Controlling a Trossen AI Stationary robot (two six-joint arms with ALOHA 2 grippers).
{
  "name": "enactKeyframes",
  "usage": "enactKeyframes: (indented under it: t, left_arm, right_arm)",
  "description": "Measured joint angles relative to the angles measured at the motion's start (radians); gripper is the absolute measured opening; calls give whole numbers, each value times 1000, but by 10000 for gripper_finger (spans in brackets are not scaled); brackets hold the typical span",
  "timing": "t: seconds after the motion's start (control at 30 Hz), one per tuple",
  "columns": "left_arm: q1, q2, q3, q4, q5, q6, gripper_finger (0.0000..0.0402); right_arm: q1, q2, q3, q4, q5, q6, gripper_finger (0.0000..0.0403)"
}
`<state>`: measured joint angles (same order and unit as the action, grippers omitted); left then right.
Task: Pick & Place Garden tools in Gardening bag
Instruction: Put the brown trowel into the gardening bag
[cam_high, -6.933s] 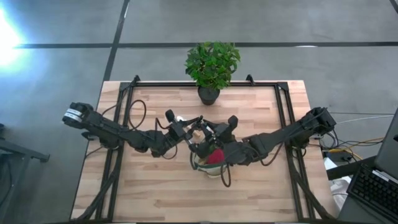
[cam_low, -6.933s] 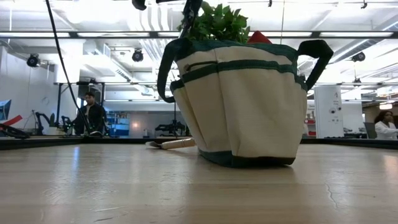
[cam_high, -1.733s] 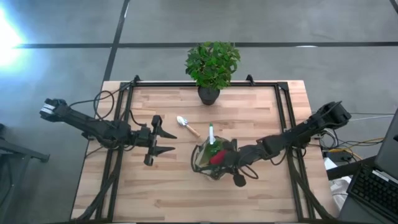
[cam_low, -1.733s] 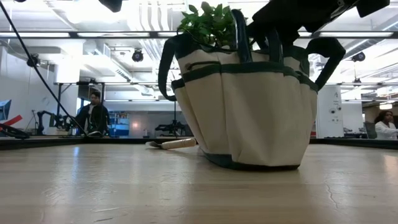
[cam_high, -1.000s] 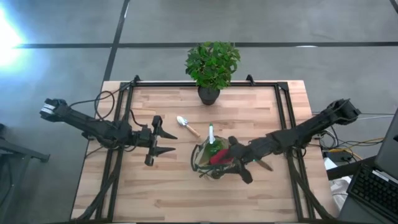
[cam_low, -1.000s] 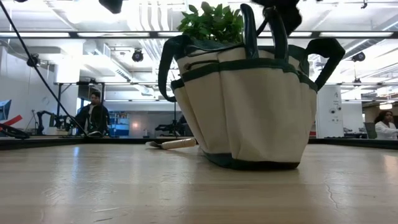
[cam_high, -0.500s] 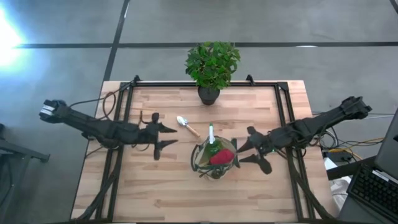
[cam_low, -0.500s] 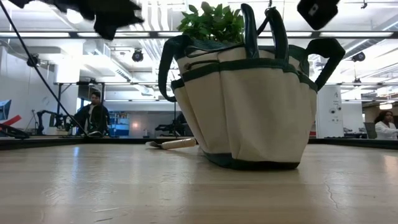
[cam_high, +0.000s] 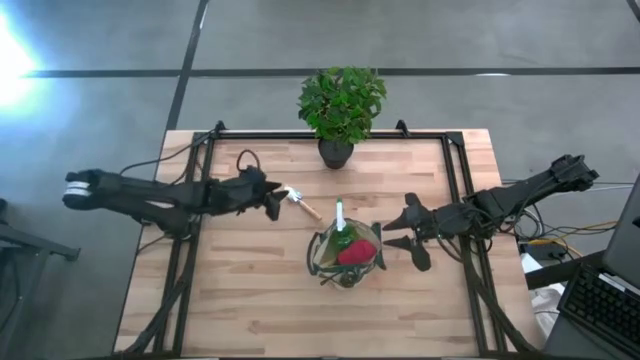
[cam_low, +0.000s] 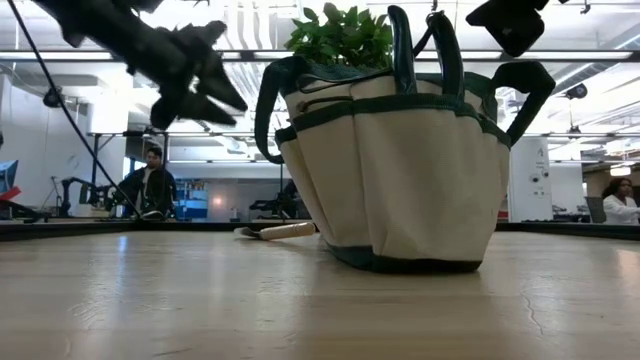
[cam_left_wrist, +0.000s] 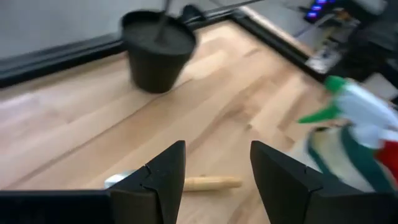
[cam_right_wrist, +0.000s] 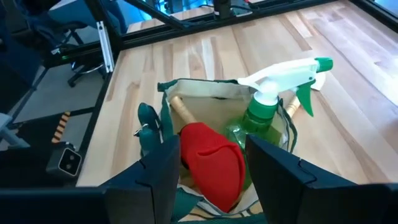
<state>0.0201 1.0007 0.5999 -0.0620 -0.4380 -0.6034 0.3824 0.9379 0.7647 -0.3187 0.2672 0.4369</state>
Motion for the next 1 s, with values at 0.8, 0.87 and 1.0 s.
enactKeyframes:
  t: [0.8,0.87,1.0]
  left_arm:
    - [172,362,0,-1,214,-517,183]
    - [172,379,0,-2,214,-534,183]
    - [172,420,0,-1,222,-561,183]
  right_arm:
    - [1,2,0,0,-2,1,168]
    - [1,2,0,-1,-2,4,167]
    - [1,2,0,-20,-3,17,162]
